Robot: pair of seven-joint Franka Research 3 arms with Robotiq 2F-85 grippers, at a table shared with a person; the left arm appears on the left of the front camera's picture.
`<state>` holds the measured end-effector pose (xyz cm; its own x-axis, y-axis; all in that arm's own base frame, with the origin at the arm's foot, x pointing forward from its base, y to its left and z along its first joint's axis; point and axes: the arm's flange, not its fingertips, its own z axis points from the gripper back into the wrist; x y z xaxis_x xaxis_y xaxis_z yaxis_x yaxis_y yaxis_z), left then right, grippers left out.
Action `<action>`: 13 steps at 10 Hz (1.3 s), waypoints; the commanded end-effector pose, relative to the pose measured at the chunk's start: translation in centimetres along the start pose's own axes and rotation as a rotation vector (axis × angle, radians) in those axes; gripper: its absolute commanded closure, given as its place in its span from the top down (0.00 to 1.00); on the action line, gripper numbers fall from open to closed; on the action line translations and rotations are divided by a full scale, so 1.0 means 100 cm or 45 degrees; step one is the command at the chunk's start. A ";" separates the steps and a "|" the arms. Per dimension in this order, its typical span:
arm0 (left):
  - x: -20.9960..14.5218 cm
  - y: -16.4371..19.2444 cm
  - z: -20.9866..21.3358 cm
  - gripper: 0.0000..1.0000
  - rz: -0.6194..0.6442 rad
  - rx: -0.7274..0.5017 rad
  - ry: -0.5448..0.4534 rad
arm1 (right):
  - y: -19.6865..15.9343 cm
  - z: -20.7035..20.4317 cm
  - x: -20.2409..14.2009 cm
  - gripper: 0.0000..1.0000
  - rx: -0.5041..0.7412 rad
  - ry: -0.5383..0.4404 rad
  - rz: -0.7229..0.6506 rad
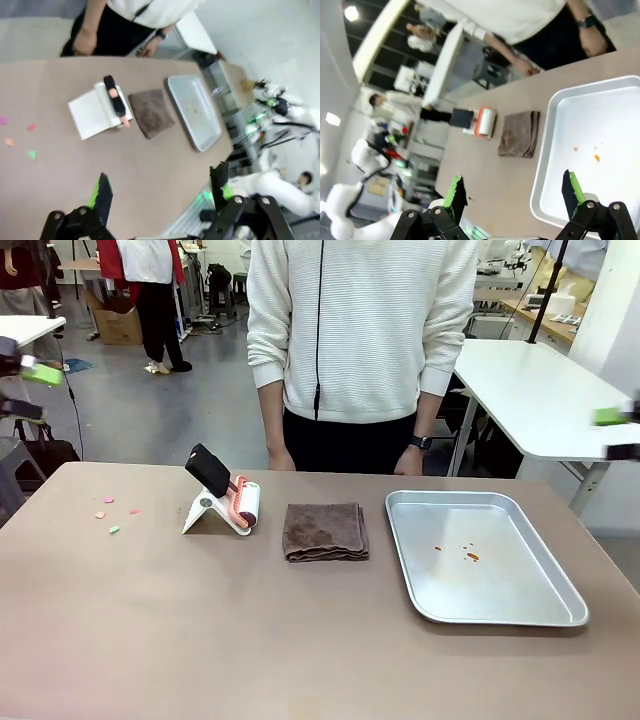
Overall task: Clean the surface of the table.
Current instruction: Hold the Lint Roller with your left hand and the towel with your right hand.
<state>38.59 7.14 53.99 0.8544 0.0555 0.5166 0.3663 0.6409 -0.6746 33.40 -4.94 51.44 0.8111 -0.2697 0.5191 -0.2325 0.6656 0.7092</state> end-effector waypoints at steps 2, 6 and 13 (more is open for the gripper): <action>0.028 -0.020 -0.039 1.00 -0.068 0.200 0.217 | 0.064 -0.113 -0.051 1.00 -0.220 0.203 0.071; 0.040 -0.025 -0.097 1.00 -0.092 0.261 0.401 | 0.114 -0.240 -0.068 1.00 -0.393 0.441 0.223; 0.023 -0.016 -0.143 1.00 -0.099 0.208 0.512 | 0.101 -0.276 -0.092 1.00 -0.407 0.571 0.247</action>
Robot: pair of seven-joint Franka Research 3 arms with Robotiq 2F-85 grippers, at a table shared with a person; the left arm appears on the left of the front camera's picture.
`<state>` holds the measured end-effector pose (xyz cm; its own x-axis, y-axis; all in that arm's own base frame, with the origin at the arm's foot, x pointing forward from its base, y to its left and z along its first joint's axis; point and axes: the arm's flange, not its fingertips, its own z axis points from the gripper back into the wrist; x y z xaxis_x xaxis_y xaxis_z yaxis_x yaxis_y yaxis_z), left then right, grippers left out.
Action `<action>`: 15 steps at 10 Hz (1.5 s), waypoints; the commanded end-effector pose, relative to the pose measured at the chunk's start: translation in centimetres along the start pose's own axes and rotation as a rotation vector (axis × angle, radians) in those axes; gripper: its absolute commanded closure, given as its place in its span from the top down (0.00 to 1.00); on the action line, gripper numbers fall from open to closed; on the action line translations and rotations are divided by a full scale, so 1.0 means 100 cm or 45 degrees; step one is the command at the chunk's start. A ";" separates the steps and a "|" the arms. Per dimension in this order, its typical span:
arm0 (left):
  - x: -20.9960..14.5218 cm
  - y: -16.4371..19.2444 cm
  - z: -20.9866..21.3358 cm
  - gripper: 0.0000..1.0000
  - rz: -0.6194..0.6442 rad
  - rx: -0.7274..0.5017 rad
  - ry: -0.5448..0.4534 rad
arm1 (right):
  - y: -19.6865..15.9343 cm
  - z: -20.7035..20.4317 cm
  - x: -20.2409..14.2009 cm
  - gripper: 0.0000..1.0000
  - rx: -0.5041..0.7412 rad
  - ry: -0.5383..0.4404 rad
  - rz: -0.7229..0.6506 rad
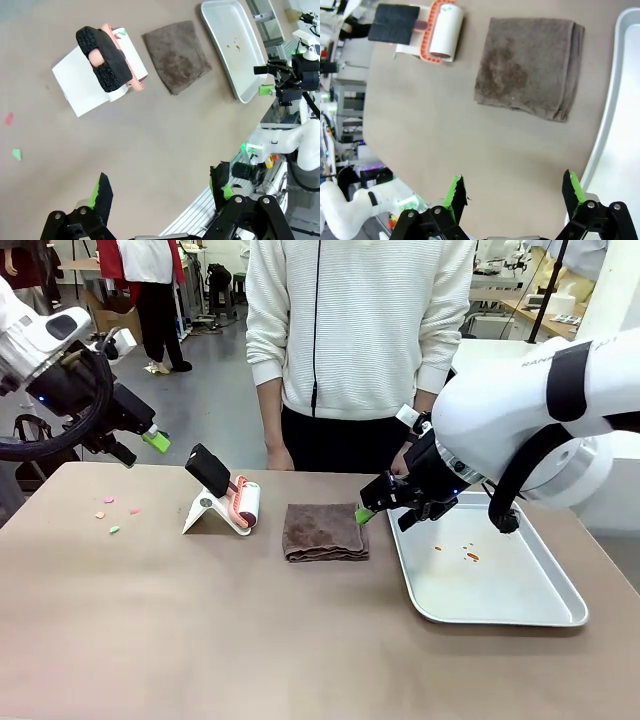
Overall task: Clean the surface of the table.
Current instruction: Hold the Lint Roller with your left hand and the towel with your right hand.
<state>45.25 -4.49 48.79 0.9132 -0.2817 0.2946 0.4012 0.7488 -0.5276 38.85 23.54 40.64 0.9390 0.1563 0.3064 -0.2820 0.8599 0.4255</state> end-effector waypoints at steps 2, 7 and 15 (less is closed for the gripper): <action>0.000 0.000 0.000 1.00 0.000 0.000 0.000 | 0.000 0.000 0.000 1.00 0.000 0.000 0.000; 0.045 0.047 -0.019 1.00 0.337 -0.034 -0.082 | -0.008 -0.043 0.084 1.00 0.016 0.149 0.000; 0.069 0.083 -0.070 1.00 0.406 -0.186 -0.038 | -0.024 -0.115 0.131 1.00 -0.163 0.294 -0.062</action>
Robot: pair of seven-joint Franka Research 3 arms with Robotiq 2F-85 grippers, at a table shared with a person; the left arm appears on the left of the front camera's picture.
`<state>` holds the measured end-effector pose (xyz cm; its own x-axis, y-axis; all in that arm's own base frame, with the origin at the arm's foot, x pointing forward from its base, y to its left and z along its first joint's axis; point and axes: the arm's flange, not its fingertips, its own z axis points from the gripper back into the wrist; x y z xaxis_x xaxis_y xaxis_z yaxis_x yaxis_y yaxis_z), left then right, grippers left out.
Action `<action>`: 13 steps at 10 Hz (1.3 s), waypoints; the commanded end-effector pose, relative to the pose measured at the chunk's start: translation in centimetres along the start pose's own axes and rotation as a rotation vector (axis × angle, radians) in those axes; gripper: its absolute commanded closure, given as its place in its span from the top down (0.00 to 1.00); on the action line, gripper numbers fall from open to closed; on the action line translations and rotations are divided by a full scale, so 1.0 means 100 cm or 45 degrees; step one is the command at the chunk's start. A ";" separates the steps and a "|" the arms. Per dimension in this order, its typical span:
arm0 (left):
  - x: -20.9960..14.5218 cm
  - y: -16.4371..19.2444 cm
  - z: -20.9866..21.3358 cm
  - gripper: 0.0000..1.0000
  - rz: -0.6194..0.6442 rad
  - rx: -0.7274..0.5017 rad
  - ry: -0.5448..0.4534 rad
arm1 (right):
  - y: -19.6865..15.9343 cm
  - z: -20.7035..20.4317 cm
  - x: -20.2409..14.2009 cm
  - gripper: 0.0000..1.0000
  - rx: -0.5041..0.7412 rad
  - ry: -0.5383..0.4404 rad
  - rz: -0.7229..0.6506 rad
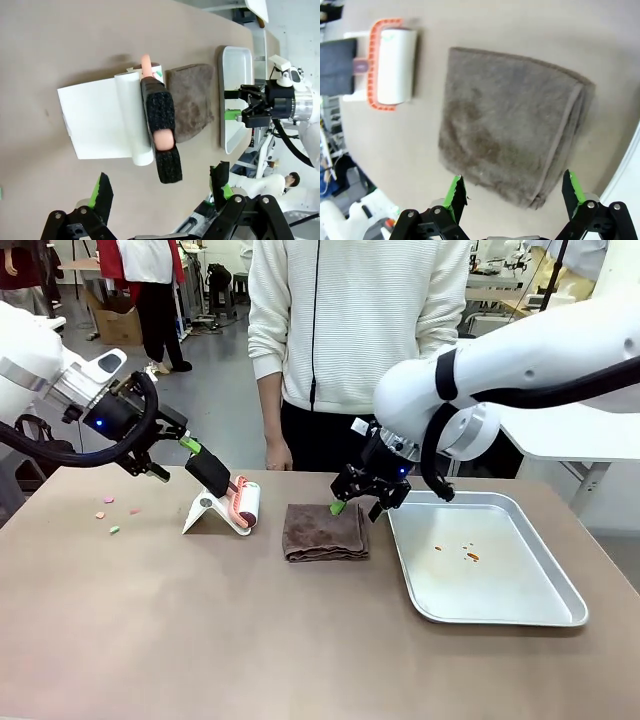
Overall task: Clean the surface of the table.
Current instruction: Hold the Lint Roller with your left hand and the towel with your right hand.
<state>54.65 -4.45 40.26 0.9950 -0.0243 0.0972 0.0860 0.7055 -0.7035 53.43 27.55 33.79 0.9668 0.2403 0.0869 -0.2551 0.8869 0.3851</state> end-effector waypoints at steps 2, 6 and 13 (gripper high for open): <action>0.012 -0.002 -0.005 1.00 -0.028 -0.020 -0.011 | 0.016 -0.023 0.017 1.00 -0.171 -0.010 -0.136; 0.015 -0.007 -0.018 1.00 -0.052 -0.028 0.012 | 0.014 -0.045 0.024 1.00 -0.163 -0.045 -0.263; 0.020 -0.010 -0.029 1.00 -0.068 -0.006 0.034 | 0.014 -0.047 0.024 1.00 -0.227 -0.049 -0.313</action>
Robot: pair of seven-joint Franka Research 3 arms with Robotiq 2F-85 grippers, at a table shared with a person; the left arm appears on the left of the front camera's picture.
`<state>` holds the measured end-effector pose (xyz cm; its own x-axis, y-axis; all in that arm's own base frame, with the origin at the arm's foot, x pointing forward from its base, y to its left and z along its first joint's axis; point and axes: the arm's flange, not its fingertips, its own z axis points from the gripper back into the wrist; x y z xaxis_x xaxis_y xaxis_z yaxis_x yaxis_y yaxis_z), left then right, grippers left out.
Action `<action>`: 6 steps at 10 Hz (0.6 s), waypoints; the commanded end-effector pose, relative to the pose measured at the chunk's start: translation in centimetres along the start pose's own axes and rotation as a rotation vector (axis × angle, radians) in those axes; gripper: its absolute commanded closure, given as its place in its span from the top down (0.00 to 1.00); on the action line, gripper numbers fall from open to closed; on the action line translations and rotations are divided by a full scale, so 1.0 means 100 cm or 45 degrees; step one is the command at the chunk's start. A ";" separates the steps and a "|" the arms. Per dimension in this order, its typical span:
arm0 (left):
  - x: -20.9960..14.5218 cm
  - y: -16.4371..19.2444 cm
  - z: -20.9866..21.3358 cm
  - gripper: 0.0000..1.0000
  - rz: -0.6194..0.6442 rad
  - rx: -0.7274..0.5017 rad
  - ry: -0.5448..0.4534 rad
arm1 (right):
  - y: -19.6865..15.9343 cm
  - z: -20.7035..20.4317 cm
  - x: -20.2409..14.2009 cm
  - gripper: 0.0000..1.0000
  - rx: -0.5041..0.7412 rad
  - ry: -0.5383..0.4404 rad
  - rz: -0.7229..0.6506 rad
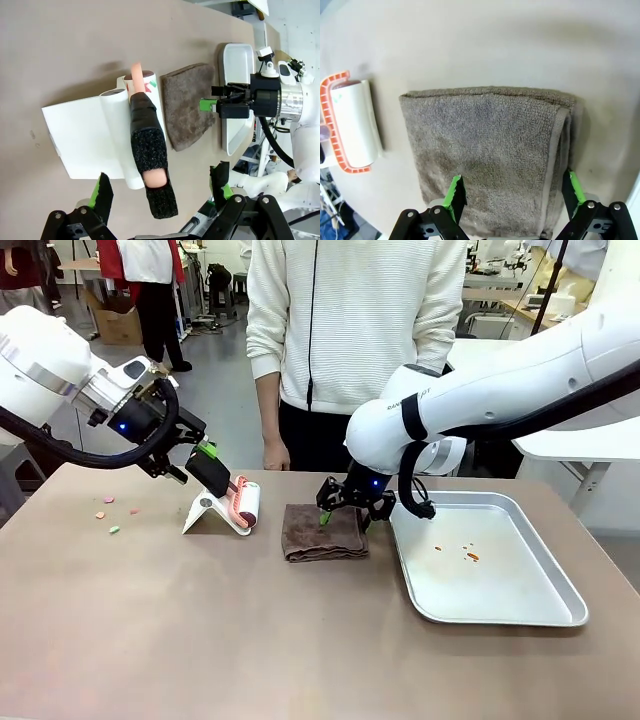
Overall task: Clean the surface of the table.
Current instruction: Hold the Lint Roller with your left hand and the towel with your right hand.
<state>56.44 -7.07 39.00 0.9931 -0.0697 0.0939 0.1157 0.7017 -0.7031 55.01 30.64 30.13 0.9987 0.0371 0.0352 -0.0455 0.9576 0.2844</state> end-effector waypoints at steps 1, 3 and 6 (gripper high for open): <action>0.003 -0.002 -0.001 1.00 -0.030 -0.002 -0.009 | 0.005 0.000 0.003 1.00 -0.063 -0.022 -0.040; 0.003 -0.004 -0.003 1.00 -0.035 0.002 -0.010 | 0.005 -0.001 0.003 1.00 -0.075 -0.016 -0.044; 0.003 -0.006 -0.003 1.00 -0.037 0.010 -0.009 | 0.005 0.000 0.003 1.00 -0.073 -0.008 -0.045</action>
<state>56.45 -7.50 39.07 0.9923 -0.0758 0.0984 0.1232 0.7024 -0.7011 54.98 30.63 30.08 0.9990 0.0280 0.0342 -0.0361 0.9628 0.2678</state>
